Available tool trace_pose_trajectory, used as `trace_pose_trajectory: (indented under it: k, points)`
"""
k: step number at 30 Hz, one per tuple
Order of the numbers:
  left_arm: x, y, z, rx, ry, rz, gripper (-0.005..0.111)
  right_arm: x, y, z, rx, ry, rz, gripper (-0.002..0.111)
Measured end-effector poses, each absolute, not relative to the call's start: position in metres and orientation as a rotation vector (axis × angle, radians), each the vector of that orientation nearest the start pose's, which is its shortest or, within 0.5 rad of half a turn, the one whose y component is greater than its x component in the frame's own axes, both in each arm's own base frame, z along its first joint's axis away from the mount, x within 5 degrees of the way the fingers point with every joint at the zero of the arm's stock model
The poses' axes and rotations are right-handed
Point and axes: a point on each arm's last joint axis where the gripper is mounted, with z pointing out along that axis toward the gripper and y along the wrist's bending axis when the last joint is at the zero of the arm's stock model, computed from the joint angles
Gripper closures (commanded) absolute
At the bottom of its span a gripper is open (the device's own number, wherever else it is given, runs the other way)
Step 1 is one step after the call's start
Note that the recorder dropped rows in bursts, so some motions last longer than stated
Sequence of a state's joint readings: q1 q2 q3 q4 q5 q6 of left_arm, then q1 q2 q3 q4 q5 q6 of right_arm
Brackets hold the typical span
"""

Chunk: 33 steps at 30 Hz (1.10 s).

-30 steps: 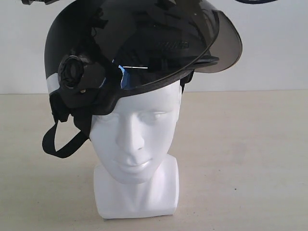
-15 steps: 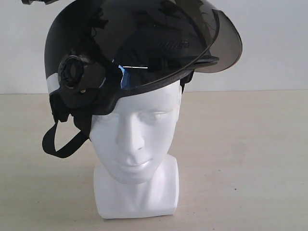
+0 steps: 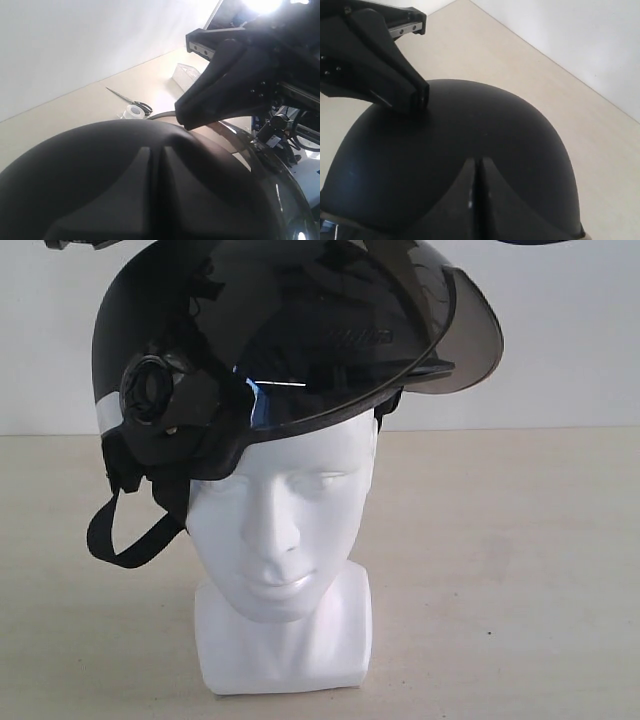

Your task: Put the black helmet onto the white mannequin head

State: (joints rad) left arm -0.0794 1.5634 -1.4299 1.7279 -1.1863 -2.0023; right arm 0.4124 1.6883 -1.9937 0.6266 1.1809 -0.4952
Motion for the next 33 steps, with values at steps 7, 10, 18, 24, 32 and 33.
trace_pose_trajectory:
  k: [7, 10, 18, 24, 32, 33]
  points:
    - [0.307, -0.109, 0.406, 0.811, 1.72, -1.207, 0.102, 0.3, 0.185, 0.466, -0.962, 2.048, 0.741, 0.109]
    - [0.304, -0.109, 0.409, 0.827, 1.714, -1.207, 0.102, 0.293, 0.181, 0.466, -0.962, 2.061, 0.724, 0.109]
    - [0.304, -0.109, 0.409, 0.815, 1.724, -1.217, 0.102, 0.282, 0.182, 0.461, -0.964, 2.076, 0.786, 0.109]
    - [0.304, -0.109, 0.409, 0.802, 1.733, -1.228, 0.102, 0.264, 0.203, 0.463, -1.037, 2.028, 0.826, 0.109]
    - [0.304, -0.109, 0.409, 0.787, 1.745, -1.24, 0.102, 0.253, 0.218, 0.459, -1.037, 2.072, 0.909, 0.109]
    - [0.304, -0.109, 0.409, 0.787, 1.745, -1.24, 0.102, 0.253, 0.218, 0.457, -1.03, 2.081, 0.912, 0.109]
